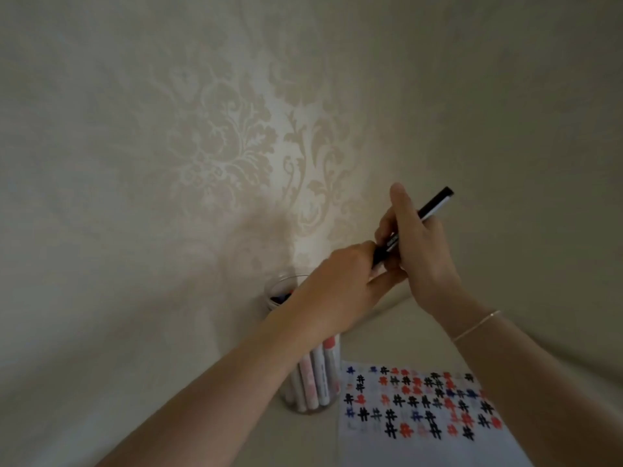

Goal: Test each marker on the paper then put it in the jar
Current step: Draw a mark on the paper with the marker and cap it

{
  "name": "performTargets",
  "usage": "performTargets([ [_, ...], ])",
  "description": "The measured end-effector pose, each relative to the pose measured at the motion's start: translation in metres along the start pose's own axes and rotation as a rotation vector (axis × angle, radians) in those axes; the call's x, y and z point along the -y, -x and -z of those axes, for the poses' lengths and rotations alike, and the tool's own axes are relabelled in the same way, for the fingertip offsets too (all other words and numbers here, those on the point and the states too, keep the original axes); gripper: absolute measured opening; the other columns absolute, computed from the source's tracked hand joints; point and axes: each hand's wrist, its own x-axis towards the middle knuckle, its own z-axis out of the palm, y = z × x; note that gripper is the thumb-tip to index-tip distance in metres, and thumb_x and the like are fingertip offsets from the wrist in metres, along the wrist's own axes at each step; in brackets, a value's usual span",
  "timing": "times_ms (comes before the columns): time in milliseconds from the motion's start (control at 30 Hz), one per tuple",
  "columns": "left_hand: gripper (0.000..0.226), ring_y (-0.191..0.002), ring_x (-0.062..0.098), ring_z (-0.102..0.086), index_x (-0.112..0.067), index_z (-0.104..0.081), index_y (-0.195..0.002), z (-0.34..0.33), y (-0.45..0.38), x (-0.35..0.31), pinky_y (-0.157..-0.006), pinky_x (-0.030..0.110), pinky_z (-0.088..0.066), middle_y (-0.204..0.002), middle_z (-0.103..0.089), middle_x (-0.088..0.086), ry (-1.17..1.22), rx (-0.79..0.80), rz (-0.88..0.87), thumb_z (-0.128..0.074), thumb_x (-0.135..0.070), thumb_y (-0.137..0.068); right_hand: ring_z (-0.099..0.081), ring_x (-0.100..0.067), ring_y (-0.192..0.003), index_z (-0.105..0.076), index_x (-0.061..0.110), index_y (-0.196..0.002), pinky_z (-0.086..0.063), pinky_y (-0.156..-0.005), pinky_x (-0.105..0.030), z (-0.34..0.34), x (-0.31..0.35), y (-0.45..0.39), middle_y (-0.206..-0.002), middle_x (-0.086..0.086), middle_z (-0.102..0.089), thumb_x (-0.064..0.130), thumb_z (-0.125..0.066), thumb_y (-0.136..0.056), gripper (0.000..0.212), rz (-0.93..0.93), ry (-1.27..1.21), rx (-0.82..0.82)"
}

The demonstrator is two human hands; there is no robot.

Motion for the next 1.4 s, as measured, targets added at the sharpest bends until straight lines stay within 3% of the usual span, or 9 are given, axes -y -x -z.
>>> performTargets([
  [133, 0.030, -0.055, 0.008, -0.051, -0.016, -0.054, -0.095, -0.004, -0.004, -0.001, -0.059, 0.029, -0.046, -0.070, -0.057, -0.005, 0.216, 0.029, -0.032, -0.039, -0.041, -0.100, -0.048, -0.015, -0.048, -0.051, 0.010, -0.052, -0.040, -0.049, -0.026, 0.011, 0.007, -0.003, -0.054, -0.007, -0.052, 0.038, -0.055, -0.092, 0.049, 0.030, 0.041, 0.063],
  [267, 0.036, -0.042, -0.003, -0.042, -0.020, -0.057, -0.085, -0.008, -0.001, -0.004, -0.046, 0.008, -0.031, -0.050, -0.052, -0.022, 0.416, 0.110, -0.051, -0.030, -0.033, -0.104, -0.048, -0.026, -0.039, -0.054, 0.003, -0.056, -0.037, -0.039, -0.024, 0.031, 0.002, 0.001, -0.047, -0.014, -0.052, 0.027, -0.054, -0.094, 0.044, -0.003, 0.047, 0.220],
  [433, 0.043, -0.038, 0.006, -0.031, -0.018, -0.050, -0.064, -0.052, 0.007, 0.001, -0.043, 0.017, -0.027, -0.044, -0.039, -0.009, 0.561, 0.057, -0.028, -0.040, -0.043, -0.097, -0.057, -0.024, -0.046, -0.059, 0.001, -0.063, -0.047, -0.044, -0.028, 0.062, -0.011, 0.016, -0.057, -0.014, -0.061, 0.029, -0.055, -0.094, 0.041, -0.146, 0.040, 0.282],
  [567, 0.051, -0.046, 0.005, -0.030, -0.012, -0.050, -0.091, -0.095, 0.015, 0.016, -0.050, 0.026, -0.029, -0.062, -0.038, -0.004, 0.547, 0.185, 0.135, -0.034, -0.061, -0.092, -0.060, -0.024, -0.047, -0.058, 0.004, -0.061, -0.052, -0.052, -0.033, 0.093, -0.026, 0.023, -0.057, -0.012, -0.063, 0.033, -0.058, -0.092, 0.043, -0.187, 0.033, -0.003],
  [667, 0.033, -0.067, 0.011, -0.046, -0.014, -0.050, -0.101, -0.127, 0.028, 0.027, -0.066, 0.035, -0.043, -0.080, -0.049, 0.000, 0.238, 0.280, 0.064, -0.029, -0.039, -0.102, -0.067, -0.024, -0.054, -0.060, 0.006, -0.066, -0.058, -0.055, -0.033, 0.118, -0.044, 0.029, -0.060, -0.008, -0.067, 0.040, -0.058, -0.091, 0.042, -0.225, 0.062, -0.230],
  [833, 0.035, -0.114, 0.016, -0.048, -0.024, -0.050, -0.131, -0.162, 0.039, 0.041, -0.100, 0.032, -0.035, -0.130, -0.052, -0.004, -0.182, 0.216, -0.053, -0.034, -0.035, -0.102, -0.065, -0.026, -0.068, -0.060, 0.001, -0.083, -0.060, -0.066, -0.037, 0.139, -0.079, 0.053, -0.084, -0.020, -0.065, 0.013, -0.066, -0.088, 0.014, -0.385, 0.095, -0.151],
  [967, 0.052, -0.139, 0.016, -0.025, -0.019, -0.028, -0.149, -0.173, 0.037, 0.042, -0.116, 0.033, -0.014, -0.153, -0.029, -0.001, -0.158, 0.201, -0.017, -0.034, -0.040, -0.101, -0.054, -0.022, -0.055, -0.050, 0.008, -0.062, -0.049, -0.057, -0.033, 0.149, -0.102, 0.067, -0.061, -0.010, -0.056, 0.006, -0.075, -0.078, 0.029, -0.406, 0.230, -0.153],
  [1167, 0.085, -0.146, 0.007, 0.003, -0.027, -0.036, -0.146, -0.175, 0.044, 0.031, -0.117, 0.039, 0.014, -0.156, -0.022, -0.012, -0.257, 0.298, -0.413, -0.015, -0.079, -0.083, -0.048, -0.016, -0.039, -0.051, 0.005, -0.071, -0.040, -0.041, -0.026, 0.153, -0.120, 0.081, -0.057, -0.013, -0.052, 0.004, -0.061, -0.087, 0.019, -0.395, 0.210, -0.198],
  [1400, 0.090, -0.144, 0.000, 0.013, -0.028, -0.026, -0.150, -0.179, 0.045, 0.033, -0.114, 0.037, 0.020, -0.157, -0.018, -0.015, -0.314, 0.385, -0.384, -0.021, -0.083, -0.079, -0.033, -0.007, -0.039, -0.034, 0.015, -0.051, -0.030, -0.038, -0.017, 0.152, -0.140, 0.086, -0.044, 0.002, -0.033, -0.001, -0.062, -0.074, 0.040, -0.343, 0.516, -0.279],
])
